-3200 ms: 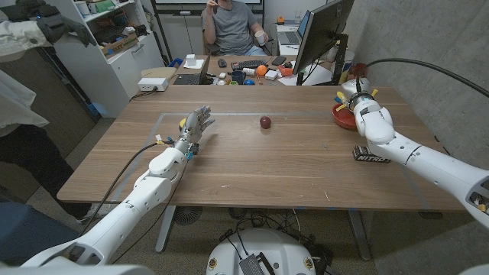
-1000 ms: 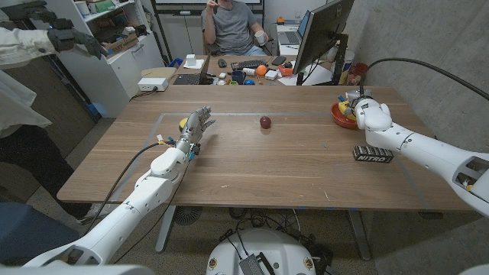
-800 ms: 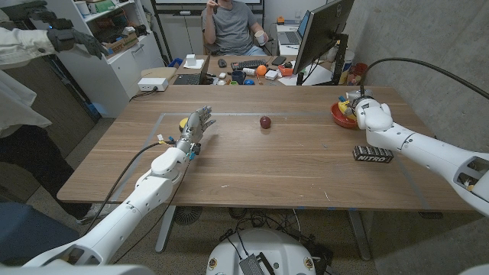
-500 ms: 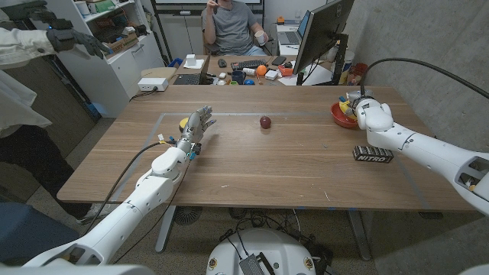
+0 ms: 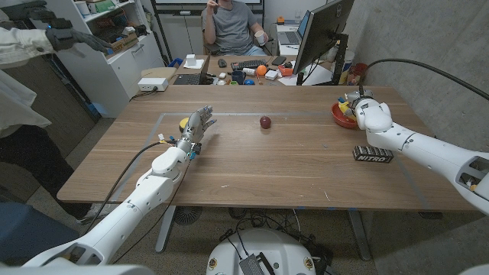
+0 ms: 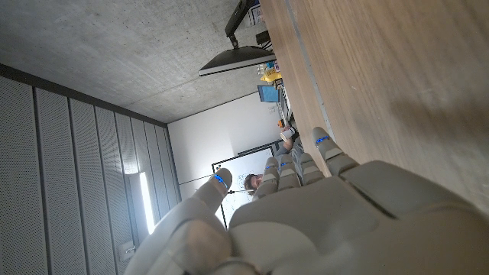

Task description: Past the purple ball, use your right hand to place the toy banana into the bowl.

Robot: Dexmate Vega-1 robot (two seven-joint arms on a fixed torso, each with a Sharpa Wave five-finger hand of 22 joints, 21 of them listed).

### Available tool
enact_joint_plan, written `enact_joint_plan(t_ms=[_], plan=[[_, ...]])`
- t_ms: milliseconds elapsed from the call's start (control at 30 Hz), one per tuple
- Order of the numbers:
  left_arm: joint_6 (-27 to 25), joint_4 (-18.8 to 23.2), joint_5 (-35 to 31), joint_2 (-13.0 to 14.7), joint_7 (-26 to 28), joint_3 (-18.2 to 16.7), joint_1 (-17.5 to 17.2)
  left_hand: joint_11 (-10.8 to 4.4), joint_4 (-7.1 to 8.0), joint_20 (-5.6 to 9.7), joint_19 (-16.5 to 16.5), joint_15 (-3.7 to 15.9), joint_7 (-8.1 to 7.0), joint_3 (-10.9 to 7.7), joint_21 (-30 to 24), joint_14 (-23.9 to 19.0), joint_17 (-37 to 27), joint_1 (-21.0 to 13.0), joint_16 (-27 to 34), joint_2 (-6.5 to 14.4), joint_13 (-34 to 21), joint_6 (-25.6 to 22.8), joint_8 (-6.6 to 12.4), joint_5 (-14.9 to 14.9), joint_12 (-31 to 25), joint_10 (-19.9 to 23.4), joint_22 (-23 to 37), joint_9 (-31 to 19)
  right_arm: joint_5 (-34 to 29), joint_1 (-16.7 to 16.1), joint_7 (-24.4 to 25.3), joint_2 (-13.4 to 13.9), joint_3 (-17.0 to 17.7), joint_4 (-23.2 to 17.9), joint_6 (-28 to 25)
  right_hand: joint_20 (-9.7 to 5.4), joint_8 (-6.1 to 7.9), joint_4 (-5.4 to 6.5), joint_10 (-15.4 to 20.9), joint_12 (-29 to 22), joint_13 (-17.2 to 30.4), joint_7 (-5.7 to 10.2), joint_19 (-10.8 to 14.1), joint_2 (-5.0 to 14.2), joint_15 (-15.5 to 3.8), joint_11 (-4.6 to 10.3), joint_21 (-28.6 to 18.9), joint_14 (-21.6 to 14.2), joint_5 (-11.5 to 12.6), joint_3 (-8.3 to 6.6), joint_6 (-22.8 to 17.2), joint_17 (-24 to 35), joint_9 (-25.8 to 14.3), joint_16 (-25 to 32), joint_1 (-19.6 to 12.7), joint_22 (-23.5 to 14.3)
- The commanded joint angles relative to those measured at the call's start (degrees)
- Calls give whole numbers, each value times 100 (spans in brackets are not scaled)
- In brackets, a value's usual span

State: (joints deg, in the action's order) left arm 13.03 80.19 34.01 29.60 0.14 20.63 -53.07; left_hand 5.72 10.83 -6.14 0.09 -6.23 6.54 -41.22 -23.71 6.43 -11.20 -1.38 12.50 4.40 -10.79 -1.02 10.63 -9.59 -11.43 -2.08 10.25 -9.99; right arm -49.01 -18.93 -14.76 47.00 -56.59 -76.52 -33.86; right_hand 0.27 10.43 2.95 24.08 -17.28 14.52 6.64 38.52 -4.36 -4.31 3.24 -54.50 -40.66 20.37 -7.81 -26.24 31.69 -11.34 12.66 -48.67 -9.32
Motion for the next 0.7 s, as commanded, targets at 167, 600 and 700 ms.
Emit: enact_joint_plan(t_ms=[167, 600, 700], plan=[[2, 41, -32, 43, 5, 9, -16, 28, 3, -4, 42, -14, 17, 10, 11, -8, -14, 54, -6, 613, -9, -30, -9, -37, -2, 15, 30, -25, 124, -44, -94, 12, 135, -90, 64, 293, 71, 320, -170, 180, -65, 28, -522, 10, -336, -50, 455, 575, 54, 261, 113, -84, -4, -161, 598, -15], [-2, 29, -36, 44, -39, 33, 7, 31, 0, 1, 66, -9, 17, 2, 17, -23, -11, 45, -3, 626, -9, -35, -8, -42, -1, 18, 30, -24, 351, -59, -214, 57, 240, -195, 71, 753, -3, 691, -648, 537, -163, 27, -1067, -155, -75, -109, 1257, 1518, -10, 1022, 709, -355, -4, -200, 2007, -14], [1, 34, -43, 45, -32, 34, 4, 31, -1, 1, 69, -8, 17, 0, 19, -24, -10, 42, -4, 628, -9, -34, -9, -43, -1, 19, 30, -24, 380, -87, -173, 74, 283, -264, 47, 846, -8, 684, -808, 594, -175, 56, -1200, -156, -11, -90, 1431, 1758, -9, 1147, 868, -416, -2, -217, 2223, -15]])
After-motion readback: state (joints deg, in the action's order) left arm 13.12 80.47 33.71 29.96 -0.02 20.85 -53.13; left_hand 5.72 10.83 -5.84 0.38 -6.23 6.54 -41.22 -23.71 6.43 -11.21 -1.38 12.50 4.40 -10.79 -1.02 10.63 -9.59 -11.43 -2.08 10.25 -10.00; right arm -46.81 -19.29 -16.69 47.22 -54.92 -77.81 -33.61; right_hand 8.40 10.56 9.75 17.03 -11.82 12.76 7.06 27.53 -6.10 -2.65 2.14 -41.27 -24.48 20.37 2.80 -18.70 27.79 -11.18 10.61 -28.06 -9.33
